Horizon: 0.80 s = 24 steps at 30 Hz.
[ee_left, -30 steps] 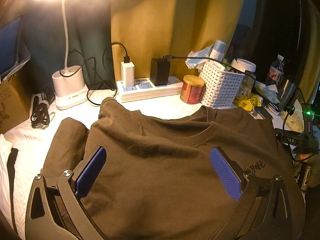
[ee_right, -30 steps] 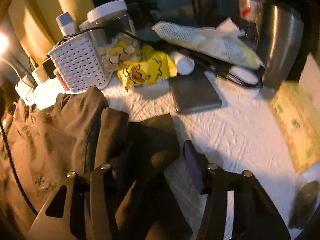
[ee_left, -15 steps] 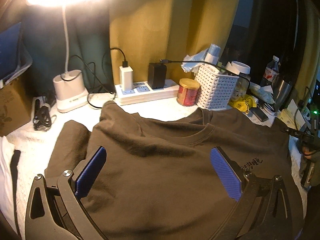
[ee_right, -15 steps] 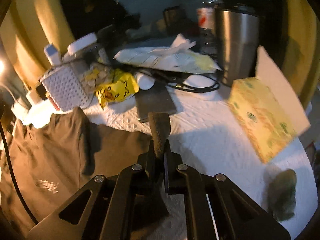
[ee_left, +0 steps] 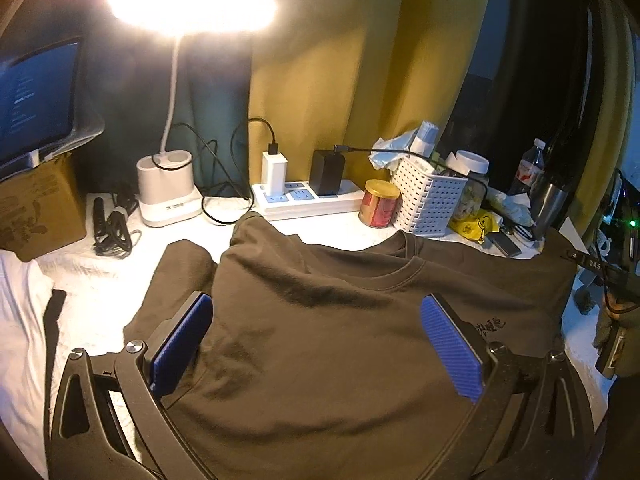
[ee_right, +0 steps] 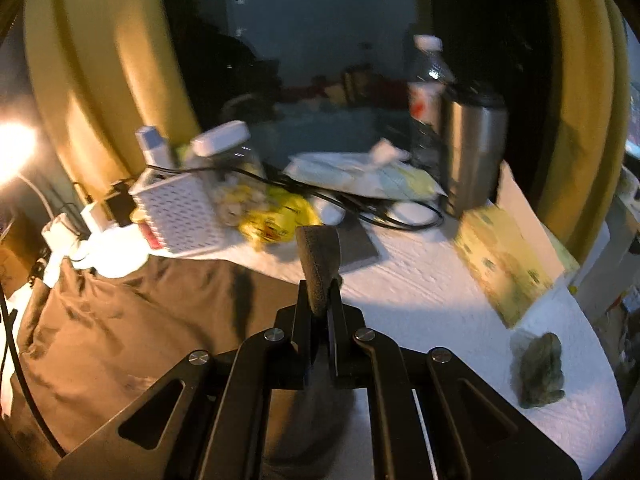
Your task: Fold small clothes
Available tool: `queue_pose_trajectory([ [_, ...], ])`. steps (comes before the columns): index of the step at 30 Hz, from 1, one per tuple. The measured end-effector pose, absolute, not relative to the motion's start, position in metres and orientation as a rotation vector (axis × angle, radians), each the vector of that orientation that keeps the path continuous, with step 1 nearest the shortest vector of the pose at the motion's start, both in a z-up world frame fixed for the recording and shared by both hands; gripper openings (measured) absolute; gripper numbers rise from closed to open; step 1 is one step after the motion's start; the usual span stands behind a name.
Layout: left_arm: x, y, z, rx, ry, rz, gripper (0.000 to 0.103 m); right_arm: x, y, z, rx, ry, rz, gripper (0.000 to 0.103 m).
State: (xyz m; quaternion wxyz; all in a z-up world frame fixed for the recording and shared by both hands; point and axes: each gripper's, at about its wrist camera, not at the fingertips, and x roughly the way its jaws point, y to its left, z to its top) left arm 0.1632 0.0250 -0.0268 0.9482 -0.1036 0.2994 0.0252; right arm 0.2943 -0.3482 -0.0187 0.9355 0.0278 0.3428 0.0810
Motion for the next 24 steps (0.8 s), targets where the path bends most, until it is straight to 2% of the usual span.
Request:
queue_pose_trajectory([
  [10,0.141,0.053,-0.034,-0.245,0.605,0.032,0.102,0.291,-0.267,-0.010,0.008,0.714,0.254,0.007],
  [24,0.130,0.069,-0.045,-0.263,0.631,0.012,0.102,0.286,-0.191,-0.064,-0.024,0.882,0.373,0.007],
])
